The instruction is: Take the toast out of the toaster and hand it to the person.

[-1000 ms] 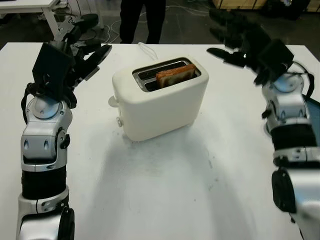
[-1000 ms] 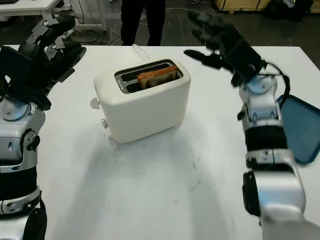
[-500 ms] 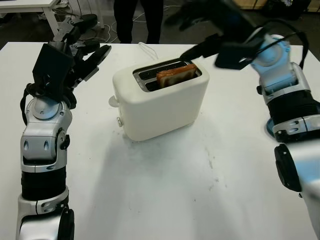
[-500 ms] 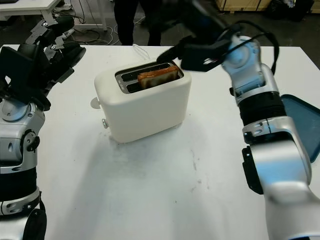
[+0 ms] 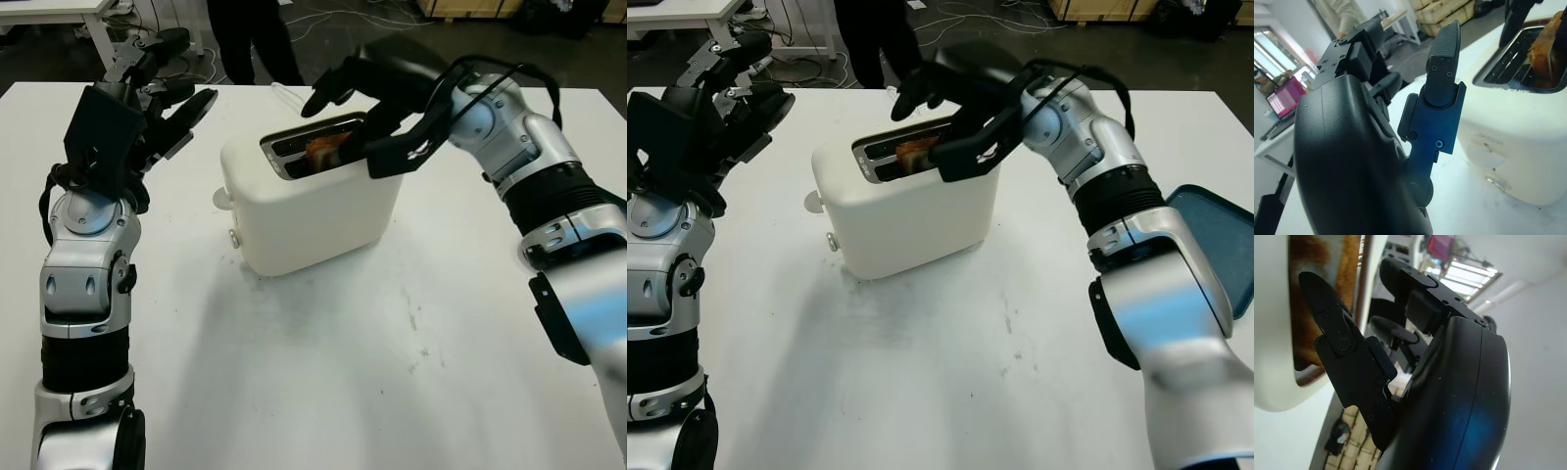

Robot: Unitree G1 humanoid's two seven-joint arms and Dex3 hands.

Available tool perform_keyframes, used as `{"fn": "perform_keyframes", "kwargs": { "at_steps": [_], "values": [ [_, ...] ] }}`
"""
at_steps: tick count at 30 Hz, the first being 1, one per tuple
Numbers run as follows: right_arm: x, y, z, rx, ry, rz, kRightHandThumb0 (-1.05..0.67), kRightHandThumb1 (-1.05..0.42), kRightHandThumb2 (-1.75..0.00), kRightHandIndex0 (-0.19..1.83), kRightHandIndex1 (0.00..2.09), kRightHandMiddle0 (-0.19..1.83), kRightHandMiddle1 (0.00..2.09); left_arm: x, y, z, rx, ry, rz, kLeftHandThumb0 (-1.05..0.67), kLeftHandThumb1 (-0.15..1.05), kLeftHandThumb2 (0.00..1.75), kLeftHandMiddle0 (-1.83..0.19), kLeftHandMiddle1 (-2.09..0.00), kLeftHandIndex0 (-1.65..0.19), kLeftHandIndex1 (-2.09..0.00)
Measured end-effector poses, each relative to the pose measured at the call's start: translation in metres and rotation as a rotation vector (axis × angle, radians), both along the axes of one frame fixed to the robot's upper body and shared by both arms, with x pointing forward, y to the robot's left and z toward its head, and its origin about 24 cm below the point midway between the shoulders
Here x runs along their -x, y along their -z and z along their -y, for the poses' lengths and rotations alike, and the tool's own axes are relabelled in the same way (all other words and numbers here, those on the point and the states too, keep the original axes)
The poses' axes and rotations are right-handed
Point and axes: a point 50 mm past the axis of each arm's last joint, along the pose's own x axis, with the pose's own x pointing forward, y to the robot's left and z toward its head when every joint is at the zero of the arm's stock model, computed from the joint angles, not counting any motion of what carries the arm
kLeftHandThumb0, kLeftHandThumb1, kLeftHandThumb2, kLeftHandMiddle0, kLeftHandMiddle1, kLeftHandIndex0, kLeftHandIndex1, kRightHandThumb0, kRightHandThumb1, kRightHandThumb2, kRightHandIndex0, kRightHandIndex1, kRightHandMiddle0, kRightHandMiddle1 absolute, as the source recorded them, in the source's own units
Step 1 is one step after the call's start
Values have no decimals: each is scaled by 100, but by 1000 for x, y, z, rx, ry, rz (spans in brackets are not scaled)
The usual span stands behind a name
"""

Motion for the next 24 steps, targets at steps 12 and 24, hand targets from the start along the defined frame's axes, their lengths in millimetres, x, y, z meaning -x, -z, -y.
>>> {"fn": "perform_keyframes", "kwargs": {
  "at_steps": [12,24],
  "values": [
    [-1,2,-3,54,0,13,-40,-67,0,74,90,105,6,0,0,0,0,-1,0,-48,92,9,-4,-96,-22,-52],
    [1,3,-5,78,-12,-18,-52,-72,-1,94,171,79,161,0,0,0,0,-7,1,-50,92,8,-5,-94,-24,-49]
  ]
}}
